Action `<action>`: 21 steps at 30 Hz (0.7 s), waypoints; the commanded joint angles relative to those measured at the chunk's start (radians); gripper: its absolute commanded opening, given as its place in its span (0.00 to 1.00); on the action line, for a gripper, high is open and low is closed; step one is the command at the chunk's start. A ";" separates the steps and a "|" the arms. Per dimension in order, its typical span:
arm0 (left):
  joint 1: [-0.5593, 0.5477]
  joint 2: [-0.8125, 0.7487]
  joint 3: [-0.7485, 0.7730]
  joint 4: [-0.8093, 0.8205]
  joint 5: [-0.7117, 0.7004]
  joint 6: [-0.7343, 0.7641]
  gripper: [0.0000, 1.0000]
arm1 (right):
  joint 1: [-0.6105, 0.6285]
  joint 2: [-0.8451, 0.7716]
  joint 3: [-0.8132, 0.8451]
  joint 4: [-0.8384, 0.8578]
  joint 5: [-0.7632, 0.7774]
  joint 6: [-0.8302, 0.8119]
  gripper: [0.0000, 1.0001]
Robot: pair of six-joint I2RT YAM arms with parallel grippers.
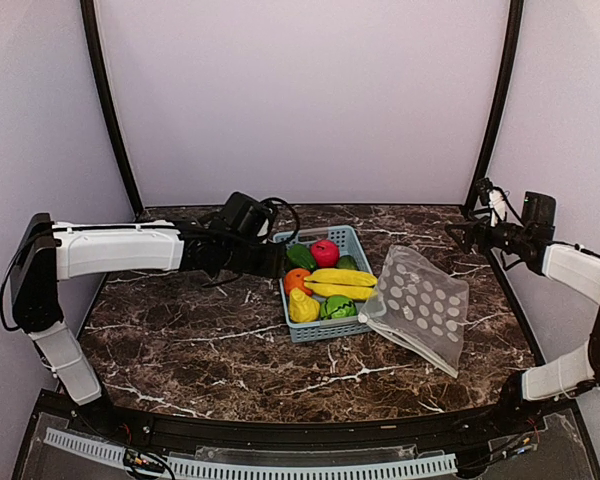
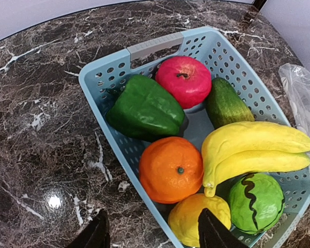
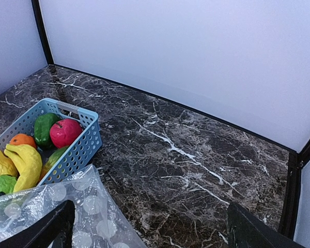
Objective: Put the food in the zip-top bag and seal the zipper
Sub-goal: Move the bin to the center of the board.
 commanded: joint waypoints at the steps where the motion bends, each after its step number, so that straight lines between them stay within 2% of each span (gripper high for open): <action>1: -0.014 0.048 0.055 -0.090 -0.071 -0.105 0.54 | -0.007 0.011 -0.009 0.024 -0.060 -0.039 0.98; 5: -0.016 0.101 0.098 -0.144 -0.084 -0.142 0.50 | -0.008 0.009 -0.008 0.024 -0.075 -0.039 0.98; 11: -0.016 0.161 0.122 -0.171 -0.076 -0.164 0.49 | -0.007 0.000 -0.007 0.028 -0.078 -0.028 0.99; 21: -0.015 0.212 0.162 -0.193 -0.109 -0.152 0.31 | -0.007 0.010 -0.004 0.019 -0.089 -0.033 0.99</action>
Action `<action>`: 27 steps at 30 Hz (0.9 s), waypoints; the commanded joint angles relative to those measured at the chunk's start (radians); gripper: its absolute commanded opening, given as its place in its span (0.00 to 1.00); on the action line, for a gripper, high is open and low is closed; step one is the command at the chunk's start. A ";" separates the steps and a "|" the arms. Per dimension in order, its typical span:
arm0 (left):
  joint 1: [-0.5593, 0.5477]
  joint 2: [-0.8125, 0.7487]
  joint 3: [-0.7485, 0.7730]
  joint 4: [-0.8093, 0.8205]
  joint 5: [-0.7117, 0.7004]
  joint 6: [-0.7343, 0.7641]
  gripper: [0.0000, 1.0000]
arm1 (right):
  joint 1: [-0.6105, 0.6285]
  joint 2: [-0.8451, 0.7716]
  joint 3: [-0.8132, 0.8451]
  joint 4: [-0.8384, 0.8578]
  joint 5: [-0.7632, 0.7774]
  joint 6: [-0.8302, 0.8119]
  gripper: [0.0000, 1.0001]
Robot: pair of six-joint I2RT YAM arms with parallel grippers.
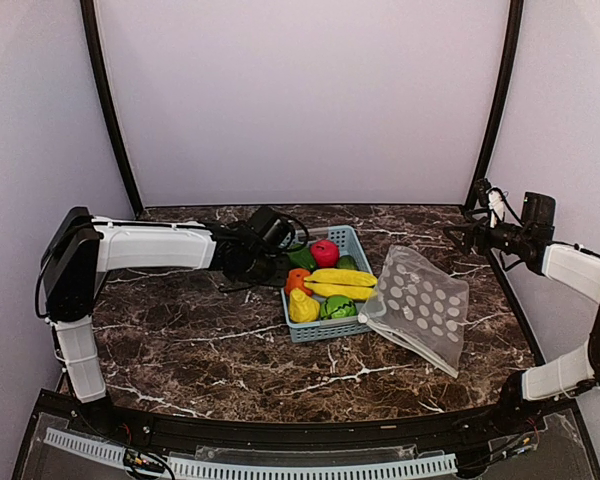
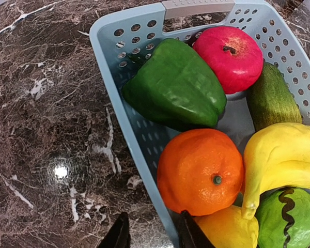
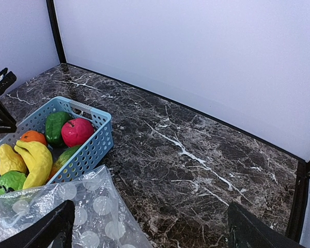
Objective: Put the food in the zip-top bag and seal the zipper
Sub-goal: Move the bin to the center of the board.
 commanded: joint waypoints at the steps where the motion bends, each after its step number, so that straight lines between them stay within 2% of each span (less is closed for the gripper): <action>1: -0.001 0.029 0.050 -0.069 -0.042 0.005 0.27 | -0.007 0.003 -0.004 0.017 -0.024 -0.011 0.99; 8: 0.027 0.025 0.033 -0.098 -0.079 0.000 0.16 | -0.007 -0.001 -0.002 0.010 -0.030 -0.018 0.99; 14: 0.089 -0.036 -0.058 -0.080 -0.089 -0.015 0.05 | -0.007 0.001 -0.001 0.005 -0.038 -0.021 0.99; 23: 0.244 -0.205 -0.251 -0.062 -0.132 0.011 0.01 | -0.007 0.016 0.014 -0.020 -0.056 -0.028 0.99; 27: 0.311 -0.265 -0.318 -0.052 -0.149 0.048 0.01 | -0.007 0.010 0.028 -0.069 -0.108 -0.084 0.95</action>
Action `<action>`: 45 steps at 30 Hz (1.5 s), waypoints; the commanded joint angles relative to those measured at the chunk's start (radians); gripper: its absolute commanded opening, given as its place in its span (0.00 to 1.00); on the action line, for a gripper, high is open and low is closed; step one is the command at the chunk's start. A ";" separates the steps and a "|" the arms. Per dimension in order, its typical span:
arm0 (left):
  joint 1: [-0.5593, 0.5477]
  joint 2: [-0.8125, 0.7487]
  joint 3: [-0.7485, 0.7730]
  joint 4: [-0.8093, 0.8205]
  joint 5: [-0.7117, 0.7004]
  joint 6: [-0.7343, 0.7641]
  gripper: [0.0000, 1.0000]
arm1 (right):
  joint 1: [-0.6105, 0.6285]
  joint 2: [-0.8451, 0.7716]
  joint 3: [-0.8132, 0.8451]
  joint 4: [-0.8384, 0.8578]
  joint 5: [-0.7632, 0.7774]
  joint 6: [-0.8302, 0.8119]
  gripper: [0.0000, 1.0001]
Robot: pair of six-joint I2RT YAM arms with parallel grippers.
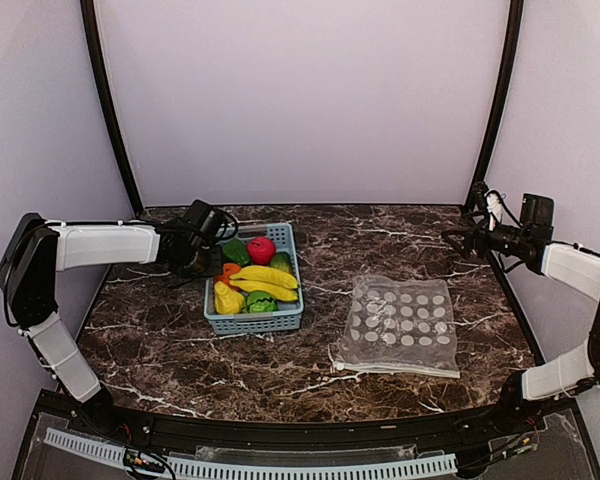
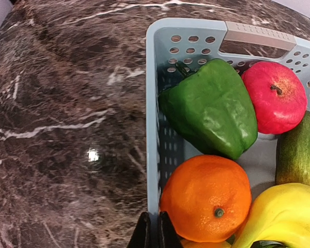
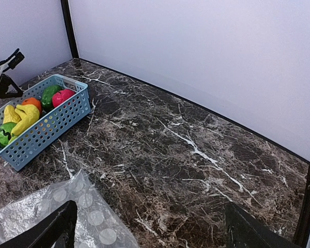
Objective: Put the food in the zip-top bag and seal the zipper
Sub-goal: Move the bin to the center of the board, then pick up the zipper food storage bag from the center of the board.
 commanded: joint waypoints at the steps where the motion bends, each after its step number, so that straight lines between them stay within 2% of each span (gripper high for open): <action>1: 0.070 -0.079 -0.088 -0.054 -0.056 0.062 0.01 | -0.007 0.000 0.034 -0.060 -0.066 -0.069 0.94; 5: 0.113 -0.104 -0.089 -0.068 -0.086 0.108 0.01 | -0.003 0.003 0.084 -0.164 -0.060 -0.104 0.88; 8: 0.121 -0.102 -0.065 -0.068 -0.095 0.157 0.11 | 0.042 -0.001 0.146 -0.337 -0.023 -0.194 0.82; 12: 0.124 -0.100 -0.014 -0.066 -0.076 0.198 0.20 | 0.182 -0.079 0.132 -0.580 0.158 -0.423 0.78; 15: 0.124 -0.094 0.053 -0.123 -0.068 0.193 0.31 | 0.247 -0.164 0.107 -0.692 0.255 -0.496 0.75; 17: 0.124 -0.090 0.092 -0.178 -0.068 0.168 0.40 | 0.247 -0.202 0.108 -0.771 0.253 -0.508 0.69; 19: 0.124 -0.089 0.119 -0.225 -0.061 0.139 0.43 | 0.228 -0.156 0.153 -0.902 0.196 -0.535 0.56; 21: 0.124 -0.087 0.147 -0.259 -0.037 0.125 0.45 | 0.232 -0.120 0.170 -0.977 0.164 -0.559 0.50; 27: 0.124 -0.163 0.123 -0.244 0.007 0.143 0.49 | 0.300 -0.262 0.043 -0.918 0.121 -0.564 0.50; 31: 0.123 -0.314 -0.031 -0.109 0.036 0.217 0.50 | 0.375 -0.306 -0.045 -0.901 0.175 -0.609 0.47; 34: 0.124 -0.412 -0.127 0.055 -0.016 0.258 0.84 | 0.436 -0.302 -0.077 -0.881 0.207 -0.637 0.46; 36: 0.127 -0.423 -0.160 0.129 -0.046 0.299 0.92 | 0.481 -0.289 -0.092 -0.852 0.239 -0.639 0.47; 39: 0.128 -0.381 -0.097 0.111 -0.031 0.347 0.90 | 0.577 -0.250 -0.106 -0.807 0.295 -0.625 0.57; 41: 0.128 -0.344 -0.056 0.072 0.011 0.354 0.82 | 0.639 -0.215 -0.114 -0.786 0.328 -0.609 0.60; 42: 0.126 -0.332 -0.050 0.059 0.026 0.352 0.74 | 0.670 -0.197 -0.120 -0.775 0.344 -0.603 0.61; 45: 0.126 -0.338 -0.079 0.086 0.086 0.307 0.65 | 0.738 -0.144 -0.143 -0.739 0.384 -0.586 0.58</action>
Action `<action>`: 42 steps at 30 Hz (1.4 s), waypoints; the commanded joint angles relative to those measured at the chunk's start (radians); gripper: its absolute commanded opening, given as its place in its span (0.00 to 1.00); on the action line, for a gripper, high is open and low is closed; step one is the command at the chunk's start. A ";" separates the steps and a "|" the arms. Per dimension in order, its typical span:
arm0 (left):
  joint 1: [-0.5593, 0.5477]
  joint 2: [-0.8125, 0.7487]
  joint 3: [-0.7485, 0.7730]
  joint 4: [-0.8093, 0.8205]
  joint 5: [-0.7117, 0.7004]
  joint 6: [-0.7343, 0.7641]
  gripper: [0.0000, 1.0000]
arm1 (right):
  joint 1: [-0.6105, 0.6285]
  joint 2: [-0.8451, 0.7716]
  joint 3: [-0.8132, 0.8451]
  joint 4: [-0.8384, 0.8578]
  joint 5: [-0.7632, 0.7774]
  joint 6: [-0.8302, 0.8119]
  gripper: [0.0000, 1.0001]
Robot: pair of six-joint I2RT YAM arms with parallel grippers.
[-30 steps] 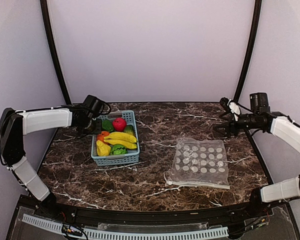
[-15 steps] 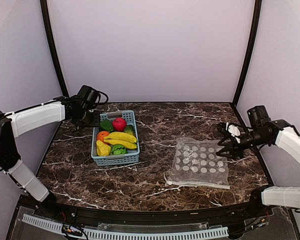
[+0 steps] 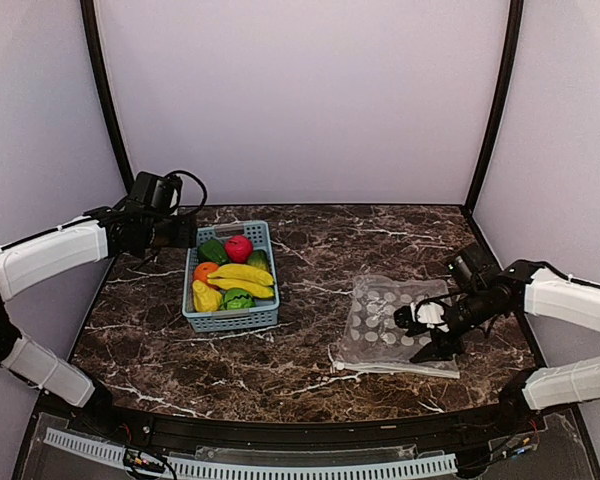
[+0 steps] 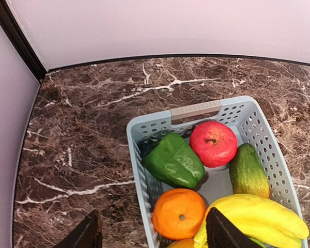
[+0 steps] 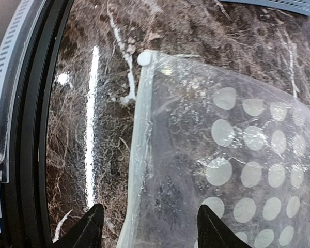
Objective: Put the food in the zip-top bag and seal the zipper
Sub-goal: Pick up the zipper food storage bag from the center of the board.
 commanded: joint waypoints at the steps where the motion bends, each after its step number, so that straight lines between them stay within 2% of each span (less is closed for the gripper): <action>1: 0.002 -0.025 -0.020 0.033 0.091 -0.016 0.62 | 0.077 0.062 -0.041 0.081 0.077 0.025 0.58; 4: -0.008 -0.076 -0.076 0.090 0.152 -0.040 0.58 | 0.109 0.114 -0.054 0.124 0.089 0.044 0.54; 9: -0.059 -0.129 -0.098 0.089 0.175 -0.016 0.58 | 0.147 0.199 -0.050 0.182 0.084 0.071 0.46; 14: -0.122 -0.148 -0.085 0.054 0.170 0.013 0.58 | 0.162 0.294 -0.017 0.209 0.144 0.094 0.18; 18: -0.172 -0.142 -0.063 0.055 0.156 0.037 0.58 | 0.161 0.315 0.035 0.200 0.145 0.141 0.00; 24: -0.239 -0.110 -0.045 0.143 0.169 -0.013 0.61 | 0.122 0.273 0.183 0.175 0.066 0.218 0.00; 30: -0.326 -0.011 0.003 0.260 0.183 -0.080 0.60 | -0.018 0.304 0.330 0.149 -0.125 0.312 0.00; 34: -0.390 0.081 0.044 0.372 0.204 -0.141 0.63 | -0.081 0.325 0.397 0.169 -0.191 0.382 0.00; 36: -0.421 0.145 0.051 0.498 0.221 -0.181 0.63 | -0.088 0.340 0.422 0.192 -0.213 0.421 0.00; 42: -0.485 0.349 0.211 0.535 0.267 -0.260 0.63 | -0.089 0.357 0.450 0.296 -0.214 0.538 0.00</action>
